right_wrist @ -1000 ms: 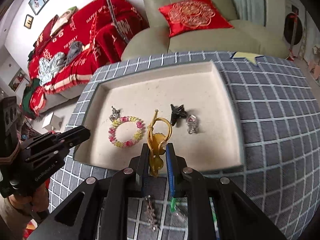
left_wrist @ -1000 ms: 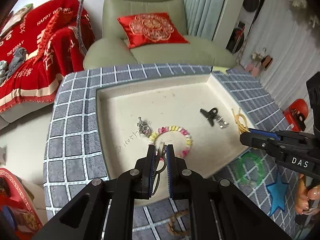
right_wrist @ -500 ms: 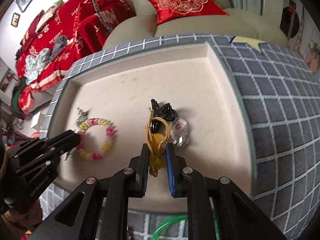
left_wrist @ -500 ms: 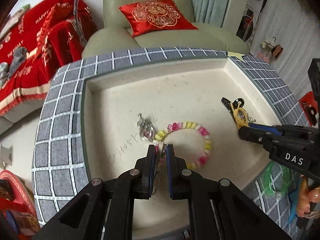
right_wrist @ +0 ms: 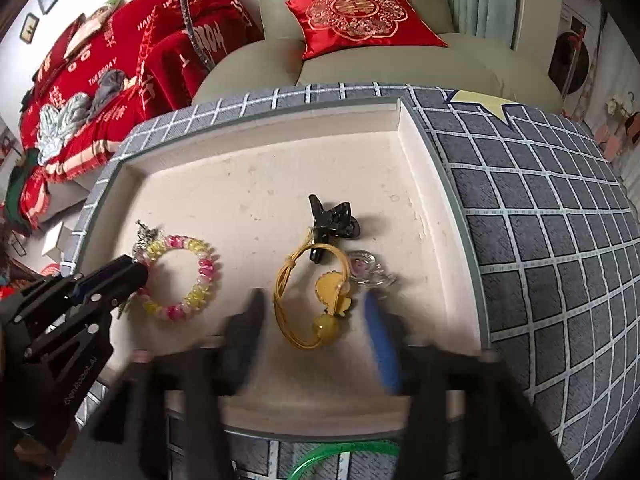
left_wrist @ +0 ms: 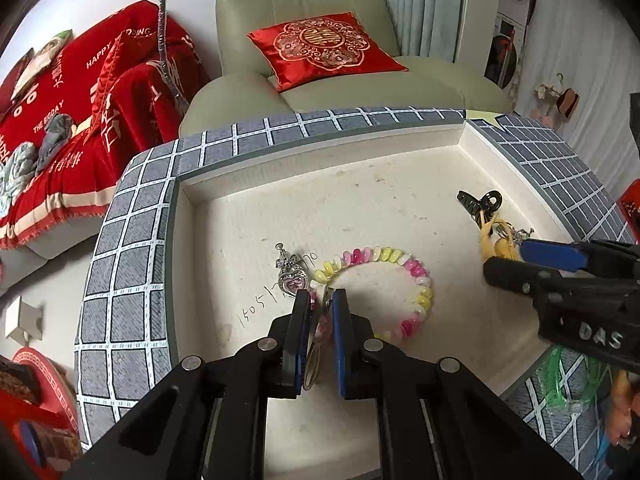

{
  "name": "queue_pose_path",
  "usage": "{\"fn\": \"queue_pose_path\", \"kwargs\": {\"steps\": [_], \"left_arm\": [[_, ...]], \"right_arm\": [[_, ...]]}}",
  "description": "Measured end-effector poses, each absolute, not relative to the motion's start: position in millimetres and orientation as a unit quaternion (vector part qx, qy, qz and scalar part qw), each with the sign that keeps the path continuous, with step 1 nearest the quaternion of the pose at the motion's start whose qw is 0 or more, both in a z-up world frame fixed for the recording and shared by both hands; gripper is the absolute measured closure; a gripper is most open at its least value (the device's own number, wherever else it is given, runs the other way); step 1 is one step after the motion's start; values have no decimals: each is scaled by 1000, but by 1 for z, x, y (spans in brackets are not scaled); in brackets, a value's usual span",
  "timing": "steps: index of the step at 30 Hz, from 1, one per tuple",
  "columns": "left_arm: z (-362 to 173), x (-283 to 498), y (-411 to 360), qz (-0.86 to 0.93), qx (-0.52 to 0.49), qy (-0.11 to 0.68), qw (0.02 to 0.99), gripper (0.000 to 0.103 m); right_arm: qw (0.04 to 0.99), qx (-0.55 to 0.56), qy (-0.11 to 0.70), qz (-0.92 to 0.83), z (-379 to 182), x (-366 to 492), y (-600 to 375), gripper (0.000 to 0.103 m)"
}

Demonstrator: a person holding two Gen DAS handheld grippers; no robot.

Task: Organize jewelry
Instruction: 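Lower the yellow cord bracelet into the tray and open the right tool while the left tool carries the tassel, then lower the beige tassel into the tray and open the left tool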

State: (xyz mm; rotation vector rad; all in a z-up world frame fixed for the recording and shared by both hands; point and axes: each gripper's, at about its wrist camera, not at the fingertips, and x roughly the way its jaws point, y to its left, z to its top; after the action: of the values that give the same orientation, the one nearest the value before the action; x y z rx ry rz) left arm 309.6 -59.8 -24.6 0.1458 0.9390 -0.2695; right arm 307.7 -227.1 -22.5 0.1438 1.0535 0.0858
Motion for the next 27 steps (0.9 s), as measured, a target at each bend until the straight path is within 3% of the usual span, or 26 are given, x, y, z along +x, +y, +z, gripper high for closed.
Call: {"fn": "queue_pose_path", "kwargs": {"steps": [15, 27], "left_arm": [[-22, 306, -58, -124, 51, 447, 884, 76], [-11, 308, -50, -118, 31, 443, 888, 76]], "right_arm": [[879, 141, 453, 37, 16, 260, -251, 40], [877, 161, 453, 27, 13, 234, -264, 40]]}}
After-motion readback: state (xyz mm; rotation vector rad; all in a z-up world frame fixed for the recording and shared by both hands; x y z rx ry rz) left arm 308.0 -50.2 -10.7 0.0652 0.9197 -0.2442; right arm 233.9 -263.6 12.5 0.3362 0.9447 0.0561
